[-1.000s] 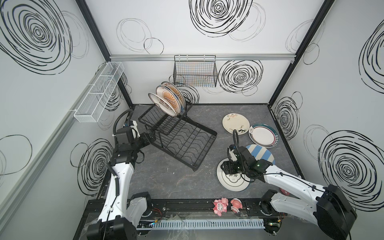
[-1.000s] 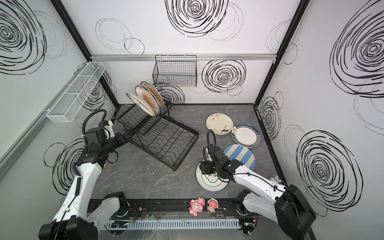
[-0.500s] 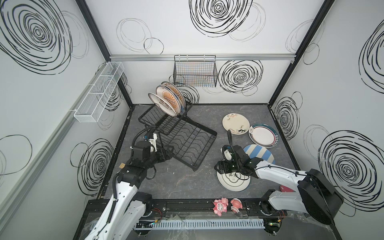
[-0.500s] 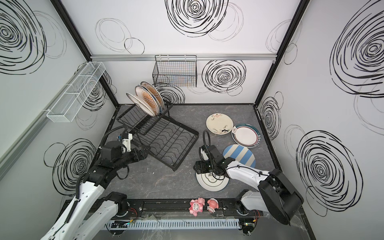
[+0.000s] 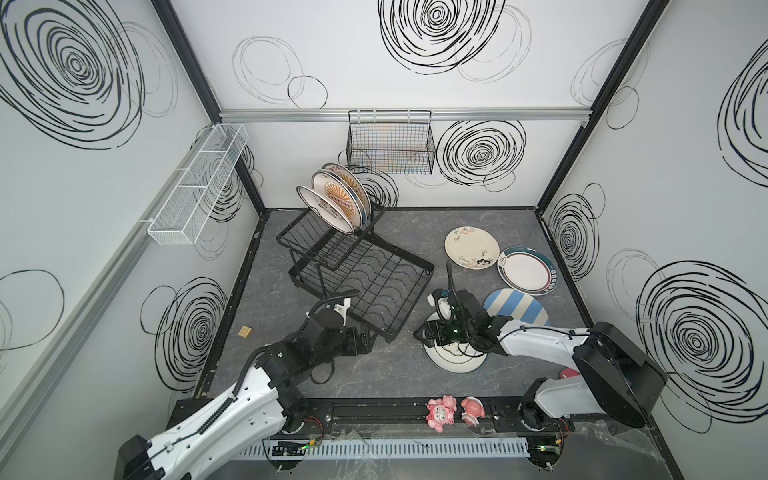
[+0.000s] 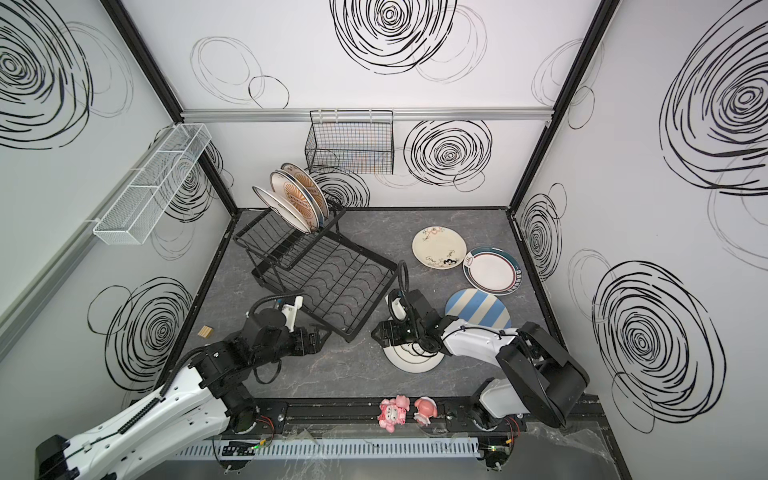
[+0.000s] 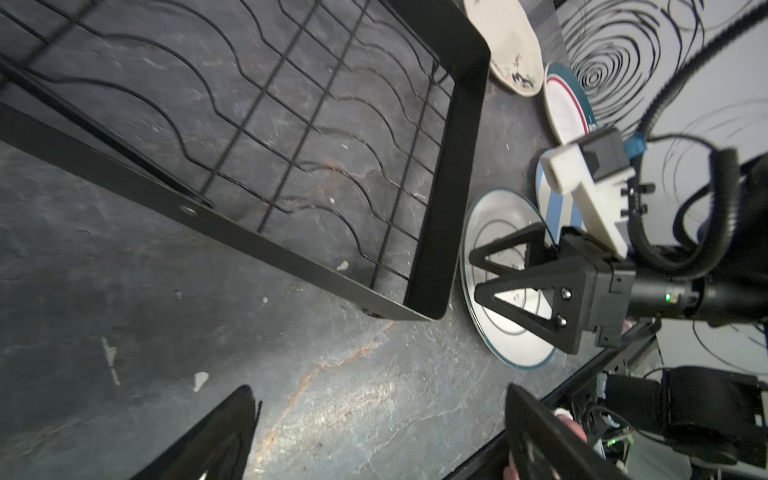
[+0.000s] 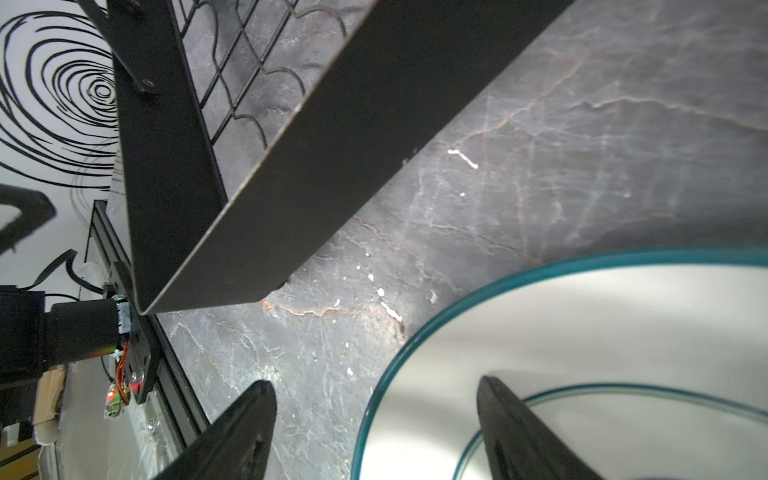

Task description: Load the plates into the dish rack

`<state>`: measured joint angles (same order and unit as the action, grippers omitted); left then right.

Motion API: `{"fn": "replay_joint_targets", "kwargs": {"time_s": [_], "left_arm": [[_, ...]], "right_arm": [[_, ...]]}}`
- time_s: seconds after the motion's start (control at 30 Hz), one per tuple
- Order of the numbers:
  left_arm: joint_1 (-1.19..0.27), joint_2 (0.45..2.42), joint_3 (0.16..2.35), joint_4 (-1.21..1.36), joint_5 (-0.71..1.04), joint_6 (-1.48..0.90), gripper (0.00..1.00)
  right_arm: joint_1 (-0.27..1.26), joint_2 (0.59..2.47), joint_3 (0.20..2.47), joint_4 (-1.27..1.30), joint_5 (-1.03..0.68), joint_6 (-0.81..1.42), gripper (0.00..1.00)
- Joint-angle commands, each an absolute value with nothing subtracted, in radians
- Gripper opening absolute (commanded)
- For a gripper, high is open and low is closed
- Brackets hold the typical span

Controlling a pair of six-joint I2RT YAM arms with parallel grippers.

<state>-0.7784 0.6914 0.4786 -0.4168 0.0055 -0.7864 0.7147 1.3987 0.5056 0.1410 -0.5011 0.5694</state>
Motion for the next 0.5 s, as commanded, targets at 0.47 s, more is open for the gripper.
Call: {"fn": "replay_joint_targets", "kwargs": {"time_s": [0.47], "left_arm": [[-1.032,1.142,0.64,-0.04,-0.11,-0.729,0.96]], "right_arm": [[0.662,0.722,0.441,-0.518,-0.081,0.934,0.76]]}}
